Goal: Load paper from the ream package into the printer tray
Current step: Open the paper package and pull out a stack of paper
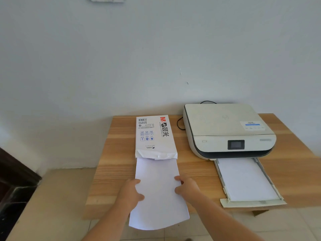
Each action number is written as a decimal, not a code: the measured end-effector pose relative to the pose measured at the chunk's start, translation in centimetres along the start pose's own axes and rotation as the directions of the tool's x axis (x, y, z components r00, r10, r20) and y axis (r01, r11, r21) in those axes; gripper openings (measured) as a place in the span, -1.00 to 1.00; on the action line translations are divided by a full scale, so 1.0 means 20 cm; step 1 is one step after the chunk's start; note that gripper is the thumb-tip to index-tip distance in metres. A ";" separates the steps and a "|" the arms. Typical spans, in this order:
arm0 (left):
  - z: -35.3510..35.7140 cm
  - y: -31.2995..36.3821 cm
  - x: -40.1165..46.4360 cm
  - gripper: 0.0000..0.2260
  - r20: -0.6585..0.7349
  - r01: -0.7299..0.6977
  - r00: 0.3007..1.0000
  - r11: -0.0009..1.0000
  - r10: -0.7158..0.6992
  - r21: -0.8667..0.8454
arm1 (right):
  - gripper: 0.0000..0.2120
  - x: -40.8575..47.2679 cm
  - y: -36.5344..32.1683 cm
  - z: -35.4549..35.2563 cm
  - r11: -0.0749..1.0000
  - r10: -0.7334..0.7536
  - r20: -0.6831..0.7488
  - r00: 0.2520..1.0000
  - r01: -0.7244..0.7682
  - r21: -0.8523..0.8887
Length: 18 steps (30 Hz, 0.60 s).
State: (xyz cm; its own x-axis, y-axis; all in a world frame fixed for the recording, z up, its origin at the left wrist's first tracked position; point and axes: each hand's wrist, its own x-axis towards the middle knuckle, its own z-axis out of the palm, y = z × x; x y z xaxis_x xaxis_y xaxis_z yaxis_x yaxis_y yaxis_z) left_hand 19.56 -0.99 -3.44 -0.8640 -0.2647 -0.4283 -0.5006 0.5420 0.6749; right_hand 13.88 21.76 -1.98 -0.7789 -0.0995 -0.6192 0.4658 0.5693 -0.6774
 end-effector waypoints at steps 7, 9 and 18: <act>-0.08 0.01 -0.11 -0.33 0.029 -0.018 0.999 0.998 0.020 -0.060 | -0.50 -0.13 -0.04 -0.05 0.999 -0.034 0.015 0.999 0.034 0.022; -0.11 0.01 -0.14 -0.32 0.035 -0.024 0.999 0.995 0.027 -0.098 | -0.54 -0.17 -0.07 -0.09 0.998 -0.055 0.018 0.998 0.055 0.020; -0.24 0.16 -0.22 -0.34 0.011 -0.071 0.997 0.979 0.074 -0.189 | -0.55 -0.27 -0.21 -0.24 0.990 -0.143 0.012 0.990 0.143 -0.013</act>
State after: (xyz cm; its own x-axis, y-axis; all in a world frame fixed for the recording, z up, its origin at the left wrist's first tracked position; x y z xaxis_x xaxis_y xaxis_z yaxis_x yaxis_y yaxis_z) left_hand 21.45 -1.98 3.45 -0.8981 -0.2152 -0.3835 -0.4392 0.3990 0.8049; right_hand 14.18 23.81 6.08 -0.8323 -0.1901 -0.5208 0.3437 0.5601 -0.7537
